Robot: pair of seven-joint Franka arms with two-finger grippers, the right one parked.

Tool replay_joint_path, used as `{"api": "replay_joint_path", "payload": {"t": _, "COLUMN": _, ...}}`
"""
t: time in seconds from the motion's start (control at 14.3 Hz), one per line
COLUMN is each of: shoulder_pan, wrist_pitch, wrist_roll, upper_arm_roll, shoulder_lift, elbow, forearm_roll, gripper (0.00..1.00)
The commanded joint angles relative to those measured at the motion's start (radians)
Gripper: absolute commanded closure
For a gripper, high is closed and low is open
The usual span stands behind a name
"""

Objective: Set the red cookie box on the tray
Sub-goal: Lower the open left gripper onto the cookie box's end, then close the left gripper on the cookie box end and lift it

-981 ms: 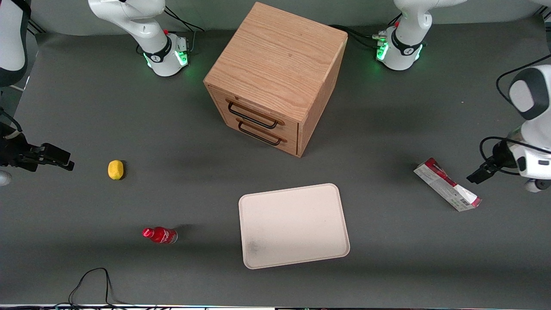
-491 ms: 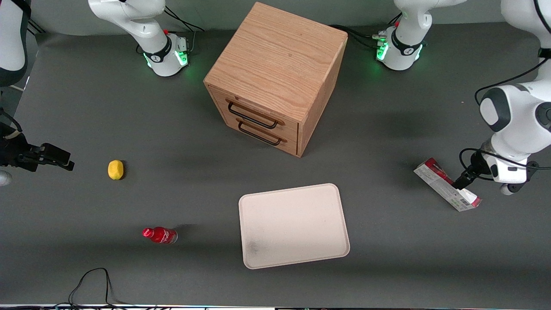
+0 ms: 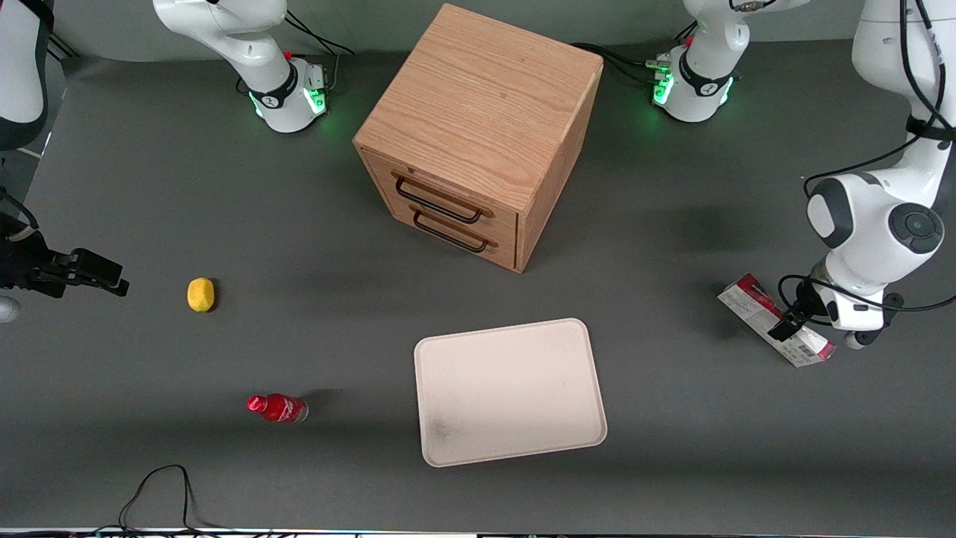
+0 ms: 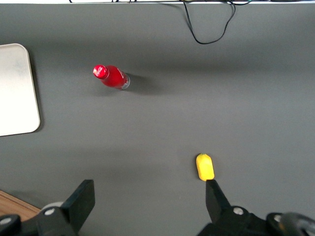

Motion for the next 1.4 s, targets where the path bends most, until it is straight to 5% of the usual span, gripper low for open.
{"api": "replay_joint_path", "payload": {"t": 0.0, "shoulder_pan": 0.001, "wrist_pitch": 0.021, "wrist_roll": -0.021, "upper_arm_roll": -0.001, "shoulder_lift": 0.023, "elbow": 0.0, "forearm_roll": -0.005, "gripper": 0.0}}
{"api": "replay_joint_path", "payload": {"t": 0.21, "shoulder_pan": 0.002, "wrist_pitch": 0.014, "wrist_roll": -0.02, "upper_arm_roll": 0.0, "shoulder_lift": 0.032, "elbow": 0.005, "forearm_roll": -0.005, "gripper": 0.05}}
{"api": "replay_joint_path", "payload": {"t": 0.56, "shoulder_pan": 0.001, "wrist_pitch": 0.001, "wrist_roll": -0.02, "upper_arm_roll": 0.0, "shoulder_lift": 0.032, "elbow": 0.011, "forearm_roll": -0.005, "gripper": 0.98}}
{"api": "replay_joint_path", "payload": {"t": 0.91, "shoulder_pan": -0.004, "wrist_pitch": -0.015, "wrist_roll": -0.013, "upper_arm_roll": 0.0, "shoulder_lift": 0.024, "elbow": 0.016, "forearm_roll": -0.002, "gripper": 1.0}}
{"api": "replay_joint_path", "payload": {"t": 1.33, "shoulder_pan": -0.009, "wrist_pitch": -0.254, "wrist_roll": 0.0, "upper_arm_roll": 0.0, "shoulder_lift": -0.043, "elbow": 0.126, "forearm_roll": 0.013, "gripper": 1.0}}
